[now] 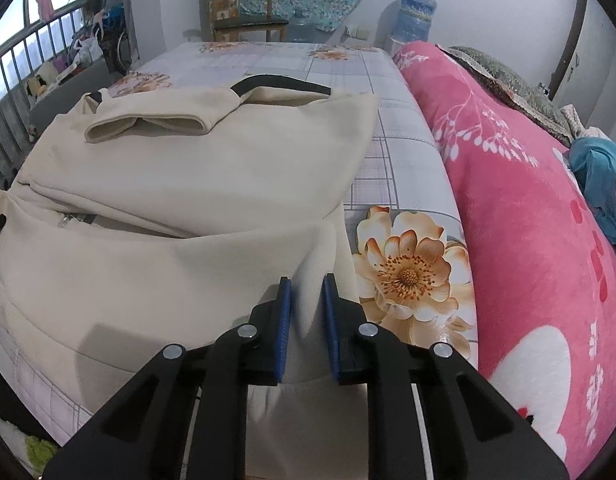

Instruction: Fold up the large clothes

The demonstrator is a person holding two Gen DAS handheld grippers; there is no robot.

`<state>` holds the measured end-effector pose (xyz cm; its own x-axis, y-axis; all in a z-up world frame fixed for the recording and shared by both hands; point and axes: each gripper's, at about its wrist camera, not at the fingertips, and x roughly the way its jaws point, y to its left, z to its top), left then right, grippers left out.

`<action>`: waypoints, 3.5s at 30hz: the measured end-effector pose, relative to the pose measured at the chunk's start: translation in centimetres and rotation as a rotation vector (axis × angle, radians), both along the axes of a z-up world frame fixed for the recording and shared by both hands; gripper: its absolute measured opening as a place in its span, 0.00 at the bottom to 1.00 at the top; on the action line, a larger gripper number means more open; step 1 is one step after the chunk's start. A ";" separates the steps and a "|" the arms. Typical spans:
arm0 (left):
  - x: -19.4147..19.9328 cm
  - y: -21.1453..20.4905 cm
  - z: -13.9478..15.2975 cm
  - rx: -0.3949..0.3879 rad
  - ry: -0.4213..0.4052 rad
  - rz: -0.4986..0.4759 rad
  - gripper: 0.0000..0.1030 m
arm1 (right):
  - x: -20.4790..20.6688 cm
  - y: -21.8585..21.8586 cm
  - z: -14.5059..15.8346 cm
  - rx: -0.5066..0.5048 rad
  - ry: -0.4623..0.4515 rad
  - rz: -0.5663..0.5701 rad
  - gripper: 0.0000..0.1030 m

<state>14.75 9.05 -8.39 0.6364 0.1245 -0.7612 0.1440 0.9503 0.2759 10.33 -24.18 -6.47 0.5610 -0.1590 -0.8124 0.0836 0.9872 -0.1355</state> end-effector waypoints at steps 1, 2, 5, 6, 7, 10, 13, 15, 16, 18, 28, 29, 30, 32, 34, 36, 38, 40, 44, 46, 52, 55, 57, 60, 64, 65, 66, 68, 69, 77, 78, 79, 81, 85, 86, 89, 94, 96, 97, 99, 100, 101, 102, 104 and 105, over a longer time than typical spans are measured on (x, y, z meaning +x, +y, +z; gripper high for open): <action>0.0 0.1 0.0 0.003 -0.001 0.001 0.12 | 0.0 0.0 0.0 0.000 0.000 0.000 0.16; -0.1 0.2 -0.1 0.004 -0.003 0.002 0.12 | 0.0 0.0 0.0 -0.003 0.000 0.000 0.16; -0.1 0.3 -0.1 0.005 -0.004 0.002 0.12 | 0.0 0.2 -0.2 -0.019 -0.001 0.002 0.16; -0.1 0.2 -0.1 0.005 -0.004 0.001 0.12 | 0.0 0.3 -0.2 -0.028 -0.003 0.002 0.16; -0.2 0.4 -0.1 0.004 -0.006 0.001 0.12 | 0.0 0.4 -0.2 -0.036 -0.007 0.003 0.16; -0.3 0.5 0.1 0.000 -0.014 0.004 0.13 | -0.4 0.7 0.1 -0.057 -0.027 0.000 0.07; -1.0 1.1 0.8 -0.022 -0.062 0.009 0.06 | -1.4 1.3 1.2 -0.078 -0.070 -0.001 0.06; -2.2 2.0 1.8 -0.049 -0.110 0.004 0.05 | -2.5 1.8 2.2 -0.093 -0.105 -0.004 0.06; -2.8 2.4 2.4 -0.063 -0.132 0.001 0.05 | -3.2 2.1 2.8 -0.098 -0.124 -0.007 0.06; -4.4 3.5 3.6 -0.108 -0.176 -0.002 0.05 | -4.8 2.5 4.0 -0.102 -0.166 -0.014 0.05; -9.2 8.8 10.4 -0.306 -0.410 -0.045 0.05 | -8.7 3.6 10.5 -0.112 -0.387 -0.028 0.05; -8.7 9.3 11.2 -0.322 -0.427 -0.053 0.04 | -8.1 3.5 11.2 -0.120 -0.406 -0.020 0.05; -8.0 9.5 11.9 -0.332 -0.440 -0.061 0.04 | -7.5 3.5 11.8 -0.127 -0.420 -0.013 0.05; -6.1 9.6 13.1 -0.345 -0.459 -0.076 0.04 | -6.1 3.4 12.7 -0.137 -0.446 -0.001 0.05; -3.3 9.9 14.3 -0.336 -0.473 -0.090 0.04 | -3.6 2.8 13.6 -0.133 -0.473 0.012 0.05; -0.2 9.5 15.0 -0.319 -0.472 -0.099 0.04 | -0.6 1.8 14.2 -0.124 -0.481 0.019 0.05; 4.6 9.7 15.1 -0.328 -0.434 -0.101 0.04 | 2.9 0.7 14.4 -0.107 -0.473 0.023 0.05; 8.9 8.7 14.4 -0.326 -0.391 -0.094 0.05 | 7.1 -0.7 13.7 -0.060 -0.437 0.022 0.05; 18.2 8.6 9.6 -0.327 -0.167 -0.059 0.11 | 15.9 -3.8 9.2 0.099 -0.267 0.000 0.06; 21.5 8.7 6.3 -0.278 -0.040 -0.009 0.16 | 18.6 -4.9 6.3 0.129 -0.164 -0.035 0.11; 20.7 11.5 5.3 -0.322 -0.030 0.041 0.28 | 16.7 -8.0 5.2 0.191 -0.137 -0.149 0.11; 17.2 12.4 7.1 -0.428 -0.053 -0.027 0.30 | 12.1 -7.8 7.0 0.240 -0.176 -0.098 0.11; 15.5 11.9 7.2 -0.504 -0.018 -0.079 0.32 | 9.7 -7.1 7.0 0.279 -0.156 -0.058 0.11; 13.3 11.9 5.1 -0.582 0.064 -0.101 0.36 | 6.9 -6.0 5.2 0.377 -0.081 -0.009 0.11; 11.5 13.0 0.8 -0.556 0.124 -0.028 0.37 | 4.2 -6.2 0.8 0.410 0.034 -0.054 0.11; 10.9 13.9 0.6 -0.537 0.091 -0.008 0.39 | 3.4 -6.7 0.1 0.423 0.032 -0.082 0.09; 10.4 14.2 0.4 -0.520 0.088 0.011 0.41 | 2.8 -7.0 0.2 0.431 0.020 -0.100 0.09; 9.5 15.0 1.0 -0.526 0.074 0.040 0.44 | 1.6 -6.7 1.2 0.373 0.004 -0.147 0.11; 8.6 15.5 1.5 -0.539 0.061 0.043 0.45 | 1.1 -6.3 1.6 0.326 -0.002 -0.163 0.11; 1.2 9.8 5.4 -0.495 -0.028 -0.016 0.83 | -3.7 0.9 4.4 0.264 -0.112 -0.096 0.59; 0.4 8.4 5.7 -0.489 -0.037 -0.022 0.83 | -4.5 1.5 4.5 0.265 -0.119 -0.084 0.66; -0.5 7.3 6.0 -0.485 -0.048 -0.026 0.86 | -5.2 2.7 4.5 0.266 -0.128 -0.063 0.68; -2.1 5.5 6.8 -0.471 -0.069 -0.021 0.90 | -6.6 4.4 4.7 0.255 -0.139 -0.045 0.77; -3.9 2.5 7.4 -0.431 -0.094 -0.004 0.91 | -8.0 7.5 4.9 0.191 -0.143 -0.010 0.84; -4.2 1.7 7.5 -0.416 -0.105 -0.005 0.91 | -8.2 7.9 5.1 0.179 -0.150 -0.011 0.85; -5.3 0.0 8.2 -0.364 -0.135 0.032 0.92 | -8.8 9.3 6.0 0.135 -0.188 -0.015 0.91; -5.7 -1.5 9.2 -0.282 -0.170 0.100 0.92 | -8.9 10.2 7.1 0.062 -0.234 -0.049 0.94; -5.9 -2.2 9.6 -0.225 -0.189 0.122 0.92 | -8.9 10.4 7.3 0.065 -0.241 -0.066 0.94; -5.9 -2.5 9.7 -0.201 -0.194 0.124 0.92 | -8.9 10.4 7.4 0.066 -0.243 -0.077 0.94; -6.0 -3.1 9.9 -0.175 -0.197 0.120 0.92 | -8.9 10.2 7.5 0.068 -0.245 -0.092 0.94; -6.1 -3.3 9.9 -0.175 -0.196 0.125 0.92 | -8.7 10.1 7.4 0.070 -0.245 -0.094 0.94; -6.1 -3.5 9.8 -0.178 -0.192 0.139 0.92 | -8.7 10.0 7.3 0.072 -0.243 -0.097 0.94; -6.1 -3.6 9.8 -0.186 -0.187 0.149 0.92 | -8.5 9.9 7.2 0.072 -0.235 -0.101 0.94; -5.9 -3.7 9.6 -0.200 -0.169 0.170 0.92 | -8.4 9.7 7.0 0.068 -0.223 -0.111 0.94; -5.8 -3.8 9.6 -0.207 -0.163 0.179 0.92 | -8.4 9.6 6.9 0.064 -0.218 -0.117 0.94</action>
<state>8.92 5.23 1.19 0.7339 0.0981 -0.6722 -0.0604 0.9950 0.0794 1.95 -14.56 0.40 0.7046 -0.1850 -0.6850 0.2182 0.9751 -0.0390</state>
